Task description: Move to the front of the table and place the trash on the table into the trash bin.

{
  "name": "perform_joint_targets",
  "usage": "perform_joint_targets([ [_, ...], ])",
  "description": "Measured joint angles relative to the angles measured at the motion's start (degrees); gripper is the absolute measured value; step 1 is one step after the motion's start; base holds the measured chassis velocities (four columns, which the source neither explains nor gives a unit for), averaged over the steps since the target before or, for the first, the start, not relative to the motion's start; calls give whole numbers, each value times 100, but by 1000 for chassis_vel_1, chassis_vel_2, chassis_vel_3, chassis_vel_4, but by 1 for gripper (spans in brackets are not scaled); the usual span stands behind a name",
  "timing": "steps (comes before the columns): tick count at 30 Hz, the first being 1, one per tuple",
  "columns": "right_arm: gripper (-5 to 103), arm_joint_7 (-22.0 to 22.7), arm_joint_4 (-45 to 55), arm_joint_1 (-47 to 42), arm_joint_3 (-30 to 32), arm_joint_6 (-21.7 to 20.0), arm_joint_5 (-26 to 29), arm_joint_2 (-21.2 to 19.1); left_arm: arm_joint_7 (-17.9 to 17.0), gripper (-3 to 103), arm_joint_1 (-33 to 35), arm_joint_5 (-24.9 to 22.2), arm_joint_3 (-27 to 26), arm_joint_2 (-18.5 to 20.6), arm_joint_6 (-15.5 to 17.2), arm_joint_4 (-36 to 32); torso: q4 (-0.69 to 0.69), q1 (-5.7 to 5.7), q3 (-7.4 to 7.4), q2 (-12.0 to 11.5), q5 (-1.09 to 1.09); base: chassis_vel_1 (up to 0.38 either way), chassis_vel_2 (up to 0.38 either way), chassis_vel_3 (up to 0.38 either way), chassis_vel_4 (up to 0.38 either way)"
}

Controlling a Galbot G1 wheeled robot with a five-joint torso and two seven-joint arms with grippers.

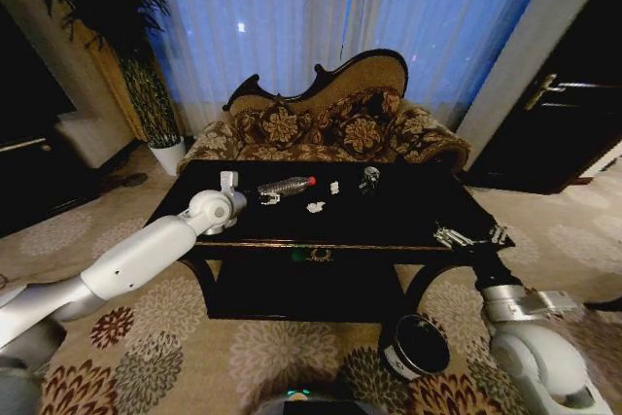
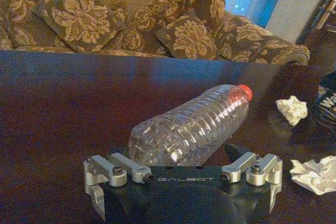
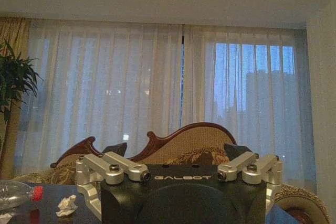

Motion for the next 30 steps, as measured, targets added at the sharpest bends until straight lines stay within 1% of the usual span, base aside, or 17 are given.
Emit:
perform_joint_targets([
  [12, 100, -9, -2, 11, 2, -2, 5, 17, 12, 96, 8, 162, 66, 37, -46, -100, 0, 0, 0, 0, 0, 0, 0, 0, 0],
  [13, 100, -9, -2, 11, 2, -2, 5, 16, 12, 92, 9, 174, 67, 32, -48, -92, 0, 0, 0, 0, 0, 0, 0, 0, 0],
  [14, 100, -9, -2, 11, 2, -2, 5, 16, 12, 92, 9, 174, 67, 32, -48, -92, 0, 0, 0, 0, 0, 0, 0, 0, 0],
  [15, 100, -9, 0, 6, 3, -2, 5, 16, 12, 87, 10, 194, 67, 28, -48, -89, 0, 0, 0, 0, 0, 0, 0, 0, 0],
  [16, 100, -9, 2, 1, 5, -2, 5, 17, 12, 87, 10, 206, 67, 28, -48, -89, 1, 0, 0, 0, 0, 0, 0, 0, 0],
  [19, 100, -17, 11, -16, 7, -2, 6, 33, 11, 71, 19, 258, 67, 33, -42, -103, 0, 0, 0, 0, 0, 0, 0, 0, 0],
  [21, 100, -17, 11, -15, 7, -2, 5, 35, 9, 71, 22, 267, 66, 39, -42, -108, 0, 0, 0, 0, 0, 0, 0, 0, 0],
  [23, 100, -18, 12, -9, 1, -2, -1, 38, 7, 60, 37, 277, 55, 76, -42, -137, 0, 0, 0, 0, 0, 0, 0, 0, 0],
  [24, 100, -18, 12, -8, 0, -2, -2, 38, 7, 56, 44, 278, 46, 90, -45, -156, 0, 0, 0, 0, 0, 0, 0, 0, 0],
  [26, 100, -18, 12, -9, 0, -2, -3, 37, 7, 56, 46, 278, 43, 95, -46, -161, 0, 0, 0, 0, 0, 0, 0, 0, 0],
  [27, 100, -18, 9, -12, 1, -1, -6, 33, 6, 50, 57, 279, 30, 116, -49, -195, 1, 0, 0, 0, 0, 0, 0, 0, 0],
  [28, 100, -18, 8, -13, 2, 0, -6, 31, 6, 47, 65, 287, 25, 129, -51, -218, 0, 0, 0, 0, 0, 0, 0, 0, 0],
  [30, 100, -19, 6, -13, 3, 0, -6, 30, 6, 47, 69, 297, 23, 138, -53, -233, 0, 0, 0, 0, 0, 0, 0, 0, 0],
])
